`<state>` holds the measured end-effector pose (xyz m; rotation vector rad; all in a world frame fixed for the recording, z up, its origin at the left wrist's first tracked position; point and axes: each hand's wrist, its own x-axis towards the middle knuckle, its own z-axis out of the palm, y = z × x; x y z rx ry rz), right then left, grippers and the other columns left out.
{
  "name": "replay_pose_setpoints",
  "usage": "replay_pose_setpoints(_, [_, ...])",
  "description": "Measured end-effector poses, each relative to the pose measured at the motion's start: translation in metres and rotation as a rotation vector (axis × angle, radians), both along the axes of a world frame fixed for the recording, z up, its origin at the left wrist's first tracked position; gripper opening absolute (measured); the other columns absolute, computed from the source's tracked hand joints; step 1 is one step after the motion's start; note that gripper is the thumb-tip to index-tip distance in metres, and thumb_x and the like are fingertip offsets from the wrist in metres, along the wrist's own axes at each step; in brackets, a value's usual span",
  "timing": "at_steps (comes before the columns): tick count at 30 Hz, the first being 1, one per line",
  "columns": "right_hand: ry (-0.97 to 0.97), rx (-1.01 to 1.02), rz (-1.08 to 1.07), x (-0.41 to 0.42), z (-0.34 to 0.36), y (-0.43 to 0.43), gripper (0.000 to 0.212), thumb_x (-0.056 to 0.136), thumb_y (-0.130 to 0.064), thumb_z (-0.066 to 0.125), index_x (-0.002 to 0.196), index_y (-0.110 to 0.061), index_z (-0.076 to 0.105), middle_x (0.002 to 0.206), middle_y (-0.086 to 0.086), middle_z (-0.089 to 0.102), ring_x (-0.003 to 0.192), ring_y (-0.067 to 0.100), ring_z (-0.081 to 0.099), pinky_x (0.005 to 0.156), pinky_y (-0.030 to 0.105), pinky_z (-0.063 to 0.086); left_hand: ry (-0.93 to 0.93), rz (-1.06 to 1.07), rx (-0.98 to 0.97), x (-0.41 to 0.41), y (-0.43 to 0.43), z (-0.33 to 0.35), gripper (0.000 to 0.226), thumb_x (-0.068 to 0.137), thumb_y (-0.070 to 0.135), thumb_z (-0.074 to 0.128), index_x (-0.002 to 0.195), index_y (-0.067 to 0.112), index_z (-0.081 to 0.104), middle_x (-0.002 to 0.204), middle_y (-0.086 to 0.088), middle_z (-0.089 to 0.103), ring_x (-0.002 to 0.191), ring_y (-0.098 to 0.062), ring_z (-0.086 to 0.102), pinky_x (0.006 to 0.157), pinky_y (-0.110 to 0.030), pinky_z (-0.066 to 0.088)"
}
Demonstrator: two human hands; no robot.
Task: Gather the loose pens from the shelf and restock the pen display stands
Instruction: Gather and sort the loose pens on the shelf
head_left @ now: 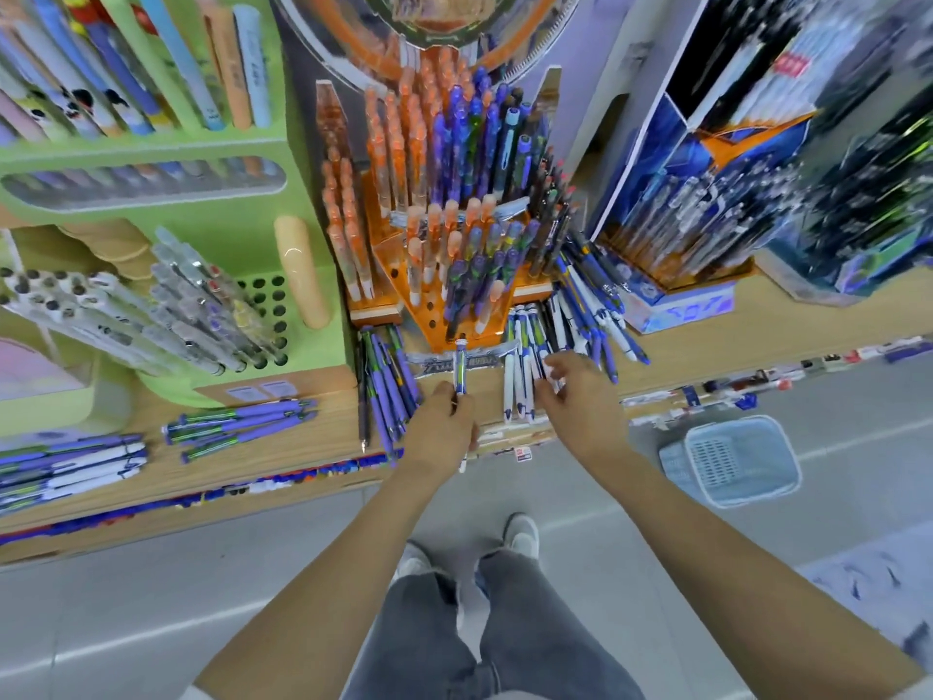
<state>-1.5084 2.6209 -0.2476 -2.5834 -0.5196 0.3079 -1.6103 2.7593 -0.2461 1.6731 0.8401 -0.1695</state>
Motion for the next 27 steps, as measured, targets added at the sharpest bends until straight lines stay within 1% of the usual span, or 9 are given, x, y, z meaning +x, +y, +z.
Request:
replay_pose_setpoints(3, [-0.031, -0.166, 0.063, 0.001, 0.0, 0.004, 0.04, 0.094, -0.025, 0.058, 0.13, -0.007, 0.053, 0.122, 0.014, 0.057, 0.103, 0.032, 0.061, 0.072, 0.033, 0.044, 0.015, 0.009, 0.046, 0.014, -0.015, -0.004, 0.024, 0.1, 0.022, 0.039, 0.089, 0.002, 0.047, 0.075, -0.021, 0.065, 0.06, -0.026, 0.054, 0.061, -0.036, 0.044])
replay_pose_setpoints(6, [-0.048, -0.302, 0.102, 0.011, -0.001, 0.007, 0.033, 0.096, -0.029, 0.055, 0.118, -0.005, 0.053, 0.11, 0.014, 0.06, 0.097, 0.032, 0.063, 0.064, 0.03, 0.035, 0.056, 0.023, 0.112, 0.027, -0.027, -0.009, 0.026, 0.099, 0.027, 0.039, 0.088, 0.005, 0.046, 0.078, -0.018, 0.067, 0.076, -0.036, 0.06, 0.073, -0.045, 0.048])
replay_pose_setpoints(9, [-0.007, -0.359, 0.138, 0.022, -0.002, 0.004, 0.025, 0.096, -0.028, 0.053, 0.101, -0.003, 0.055, 0.097, 0.015, 0.064, 0.091, 0.033, 0.064, 0.061, 0.03, 0.036, 0.121, 0.047, 0.227, 0.034, -0.036, -0.014, 0.023, 0.101, 0.025, 0.038, 0.09, 0.006, 0.045, 0.082, -0.013, 0.065, 0.082, -0.033, 0.06, 0.071, -0.039, 0.042])
replay_pose_setpoints(13, [-0.005, -0.396, 0.208, 0.03, 0.0, 0.008, 0.035, 0.094, -0.039, 0.056, 0.099, -0.004, 0.055, 0.094, 0.014, 0.066, 0.092, 0.031, 0.065, 0.064, 0.031, 0.038, 0.135, 0.147, 0.253, 0.041, -0.046, -0.019, 0.021, 0.096, 0.027, 0.051, 0.091, 0.008, 0.045, 0.082, -0.01, 0.061, 0.084, -0.033, 0.062, 0.065, -0.034, 0.037])
replay_pose_setpoints(16, [0.053, -0.344, 0.222, 0.031, 0.0, 0.011, 0.034, 0.092, -0.039, 0.059, 0.083, -0.007, 0.053, 0.09, 0.014, 0.063, 0.09, 0.032, 0.063, 0.062, 0.031, 0.035, 0.132, 0.208, 0.283, 0.045, -0.051, -0.02, 0.027, 0.089, 0.03, 0.065, 0.092, 0.006, 0.054, 0.074, -0.003, 0.055, 0.075, -0.028, 0.057, 0.06, -0.029, 0.032])
replay_pose_setpoints(19, [0.096, -0.257, 0.208, 0.033, -0.007, 0.007, 0.04, 0.09, -0.033, 0.062, 0.064, -0.013, 0.037, 0.071, 0.007, 0.05, 0.078, 0.03, 0.061, 0.059, 0.031, 0.032, 0.127, 0.266, 0.34, 0.048, -0.054, -0.022, 0.033, 0.085, 0.027, 0.07, 0.098, -0.002, 0.062, 0.072, -0.003, 0.055, 0.068, -0.021, 0.05, 0.056, -0.027, 0.027])
replay_pose_setpoints(22, [0.177, -0.132, 0.179, 0.034, -0.016, 0.002, 0.033, 0.087, -0.03, 0.066, 0.068, -0.01, 0.047, 0.065, 0.005, 0.051, 0.067, 0.026, 0.056, 0.058, 0.032, 0.04, 0.119, 0.273, 0.382, 0.049, -0.054, -0.023, 0.031, 0.083, 0.026, 0.071, 0.095, -0.001, 0.062, 0.075, -0.006, 0.059, 0.066, -0.021, 0.048, 0.055, -0.027, 0.026])
replay_pose_setpoints(24, [0.21, -0.066, 0.157, 0.033, -0.02, -0.004, 0.032, 0.087, -0.031, 0.068, 0.07, -0.01, 0.051, 0.062, 0.004, 0.055, 0.063, 0.024, 0.058, 0.058, 0.032, 0.044, 0.111, 0.264, 0.398, 0.049, -0.053, -0.02, 0.026, 0.083, 0.026, 0.071, 0.089, 0.003, 0.061, 0.068, 0.001, 0.053, 0.061, -0.018, 0.045, 0.05, -0.025, 0.023])
replay_pose_setpoints(27, [0.247, 0.026, 0.112, 0.032, -0.023, -0.01, 0.03, 0.087, -0.035, 0.069, 0.076, -0.013, 0.053, 0.058, 0.0, 0.054, 0.056, 0.017, 0.052, 0.052, 0.028, 0.036, 0.121, 0.226, 0.333, 0.049, -0.045, -0.019, 0.03, 0.083, 0.034, 0.071, 0.072, 0.014, 0.052, 0.058, 0.008, 0.047, 0.055, -0.013, 0.043, 0.045, -0.019, 0.025])
